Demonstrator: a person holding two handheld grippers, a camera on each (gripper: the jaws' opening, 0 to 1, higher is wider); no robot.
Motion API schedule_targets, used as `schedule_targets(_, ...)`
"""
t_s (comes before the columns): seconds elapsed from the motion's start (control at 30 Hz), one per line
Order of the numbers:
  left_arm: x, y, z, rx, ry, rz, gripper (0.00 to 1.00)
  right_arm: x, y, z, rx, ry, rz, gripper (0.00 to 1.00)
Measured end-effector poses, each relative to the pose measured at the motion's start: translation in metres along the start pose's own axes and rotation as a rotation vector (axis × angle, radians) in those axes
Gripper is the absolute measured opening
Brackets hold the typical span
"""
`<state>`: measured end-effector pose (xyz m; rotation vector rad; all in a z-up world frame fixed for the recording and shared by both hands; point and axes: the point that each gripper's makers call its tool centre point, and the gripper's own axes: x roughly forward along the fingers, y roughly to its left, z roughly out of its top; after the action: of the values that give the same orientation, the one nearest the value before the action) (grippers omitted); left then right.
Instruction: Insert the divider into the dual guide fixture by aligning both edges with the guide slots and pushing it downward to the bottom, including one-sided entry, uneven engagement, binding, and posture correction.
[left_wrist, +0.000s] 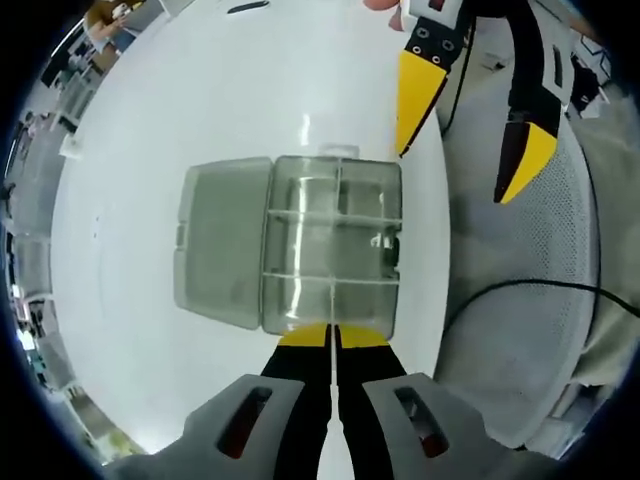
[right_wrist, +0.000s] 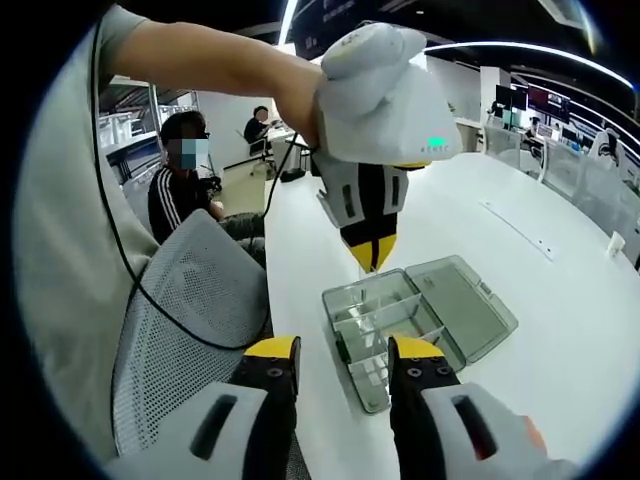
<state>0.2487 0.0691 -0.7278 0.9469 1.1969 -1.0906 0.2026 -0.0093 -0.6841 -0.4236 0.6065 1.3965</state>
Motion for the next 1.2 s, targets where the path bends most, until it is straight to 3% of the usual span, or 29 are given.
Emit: schedule_targets(1.2, 0.013, 0.001, -0.002, 0.058, 0.036, -0.006, 0.0, -0.003, -0.003, -0.004, 0.018, -0.002, -0.007, 0.31)
